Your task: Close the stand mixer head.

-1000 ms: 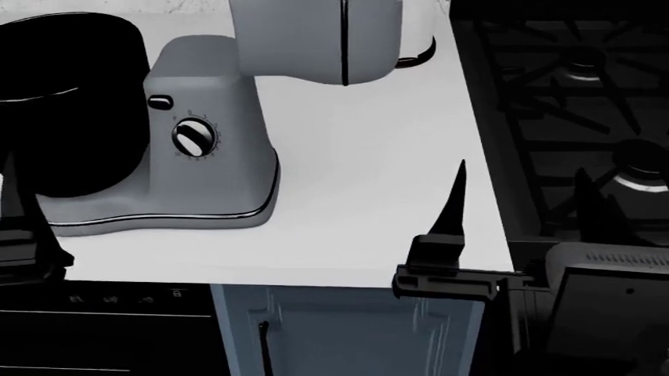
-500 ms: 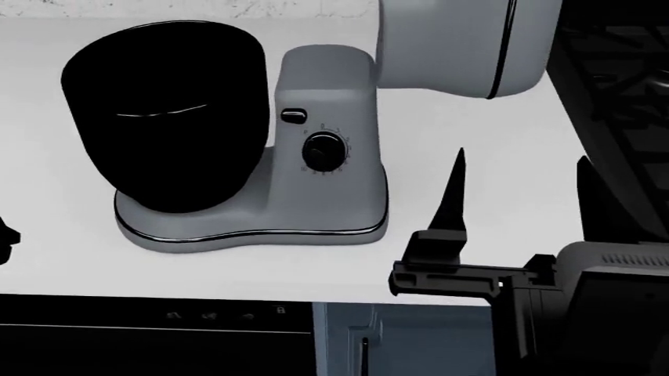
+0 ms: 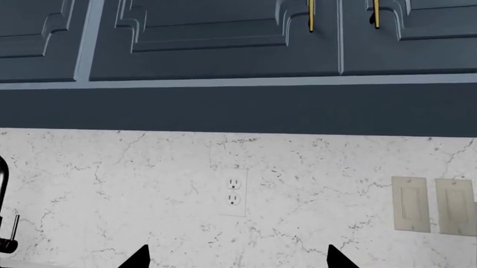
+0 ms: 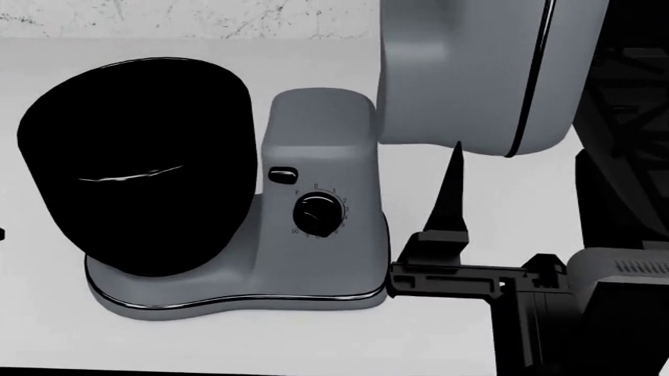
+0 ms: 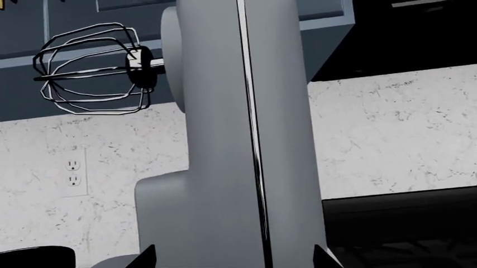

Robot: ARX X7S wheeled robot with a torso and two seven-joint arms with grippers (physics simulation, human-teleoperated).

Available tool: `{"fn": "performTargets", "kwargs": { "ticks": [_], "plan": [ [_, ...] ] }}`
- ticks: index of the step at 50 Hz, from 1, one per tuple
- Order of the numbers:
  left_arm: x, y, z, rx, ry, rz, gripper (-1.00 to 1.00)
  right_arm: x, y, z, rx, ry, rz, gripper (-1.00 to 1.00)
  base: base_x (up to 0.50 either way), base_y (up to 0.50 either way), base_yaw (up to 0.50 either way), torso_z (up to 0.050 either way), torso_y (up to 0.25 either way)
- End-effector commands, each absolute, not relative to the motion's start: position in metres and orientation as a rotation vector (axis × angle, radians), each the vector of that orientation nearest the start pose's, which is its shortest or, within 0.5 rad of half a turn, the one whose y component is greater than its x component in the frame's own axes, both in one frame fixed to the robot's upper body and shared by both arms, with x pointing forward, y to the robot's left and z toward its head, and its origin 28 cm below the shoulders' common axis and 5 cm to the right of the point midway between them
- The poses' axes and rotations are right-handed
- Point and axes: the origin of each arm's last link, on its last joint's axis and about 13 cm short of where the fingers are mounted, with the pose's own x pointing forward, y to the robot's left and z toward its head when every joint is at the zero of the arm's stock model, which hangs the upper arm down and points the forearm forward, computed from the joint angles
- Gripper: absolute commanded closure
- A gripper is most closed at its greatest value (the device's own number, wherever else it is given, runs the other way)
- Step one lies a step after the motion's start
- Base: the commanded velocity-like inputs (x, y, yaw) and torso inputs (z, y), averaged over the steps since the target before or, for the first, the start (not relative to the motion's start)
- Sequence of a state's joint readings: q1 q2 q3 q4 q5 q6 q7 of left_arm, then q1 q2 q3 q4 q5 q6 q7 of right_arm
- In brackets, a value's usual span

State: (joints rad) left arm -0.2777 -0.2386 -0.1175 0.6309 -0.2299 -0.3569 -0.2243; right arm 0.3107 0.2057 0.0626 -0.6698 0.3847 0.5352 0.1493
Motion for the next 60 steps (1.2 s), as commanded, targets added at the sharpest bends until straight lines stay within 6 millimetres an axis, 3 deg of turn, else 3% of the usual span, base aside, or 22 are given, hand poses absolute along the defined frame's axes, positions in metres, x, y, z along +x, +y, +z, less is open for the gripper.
{"fn": "performTargets", "kwargs": {
  "ticks": [1, 7, 15, 27, 41, 51, 60],
  "plan": [
    [0.226, 0.256, 0.189, -0.007, -0.571, 0.197, -1.00, 0.225, -0.122, 0.190, 0.131, -0.448, 0.043, -1.00, 0.00, 0.00, 0.00, 0.000, 0.000],
    [0.224, 0.257, 0.188, -0.008, -0.580, 0.205, -1.00, 0.217, -0.123, 0.204, 0.076, -0.439, 0.014, -1.00, 0.00, 0.00, 0.00, 0.000, 0.000],
    [0.226, 0.256, 0.187, -0.003, -0.582, 0.204, -1.00, 0.195, -0.155, 0.235, 0.077, -0.491, -0.141, -1.00, 0.00, 0.00, 0.00, 0.000, 0.000],
    [0.223, 0.258, 0.190, -0.008, -0.590, 0.211, -1.00, 0.193, -0.189, 0.268, 0.079, -0.467, -0.260, -1.00, 0.00, 0.00, 0.00, 0.000, 0.000],
    [0.224, 0.259, 0.190, -0.011, -0.589, 0.213, -1.00, 0.236, -0.214, 0.308, 0.065, -0.347, -0.313, -1.00, 0.00, 0.00, 0.00, 0.000, 0.000],
    [0.223, 0.260, 0.192, -0.015, -0.592, 0.217, -1.00, 0.280, -0.223, 0.328, 0.052, -0.204, -0.295, -1.00, 0.00, 0.00, 0.00, 0.000, 0.000],
    [0.223, 0.260, 0.193, -0.014, -0.598, 0.216, -1.00, 0.311, -0.209, 0.337, 0.013, -0.058, -0.159, -1.00, 0.00, 0.00, 0.00, 0.000, 0.000]
  ]
}}
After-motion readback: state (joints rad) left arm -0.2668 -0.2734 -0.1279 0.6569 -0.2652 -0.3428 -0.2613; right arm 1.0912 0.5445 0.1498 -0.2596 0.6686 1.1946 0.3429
